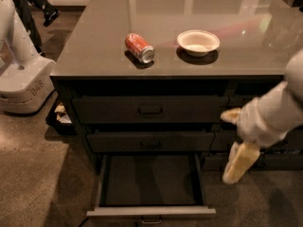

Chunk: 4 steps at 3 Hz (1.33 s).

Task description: Close bottom drawer

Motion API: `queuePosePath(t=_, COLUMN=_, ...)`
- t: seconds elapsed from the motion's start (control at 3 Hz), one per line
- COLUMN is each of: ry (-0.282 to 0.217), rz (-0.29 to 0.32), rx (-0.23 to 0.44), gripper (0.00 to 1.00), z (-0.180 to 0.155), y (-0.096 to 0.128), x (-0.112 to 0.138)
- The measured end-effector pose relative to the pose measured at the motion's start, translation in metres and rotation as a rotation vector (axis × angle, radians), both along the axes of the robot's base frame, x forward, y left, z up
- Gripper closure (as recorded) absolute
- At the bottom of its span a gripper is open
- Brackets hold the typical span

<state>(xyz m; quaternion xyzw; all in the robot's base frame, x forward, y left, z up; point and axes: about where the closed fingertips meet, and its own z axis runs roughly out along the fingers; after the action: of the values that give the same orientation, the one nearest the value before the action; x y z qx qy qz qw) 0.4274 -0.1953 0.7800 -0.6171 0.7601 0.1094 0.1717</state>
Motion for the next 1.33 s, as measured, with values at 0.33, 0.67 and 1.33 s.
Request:
queuePosePath(t=0.33, ry=0.003, rz=-0.024, rx=0.001, gripper=0.00, z=-0.031, y=-0.004, x=-0.009)
queuePosePath(t=0.67, ry=-0.001, rz=-0.030, rx=-0.003, gripper=0.00, z=-0.034, y=0.000, x=-0.004)
queuePosePath(t=1.33, ry=0.083, rz=-0.019, rx=0.182, gripper=0.00, z=-0.163, y=0.062, x=0.002)
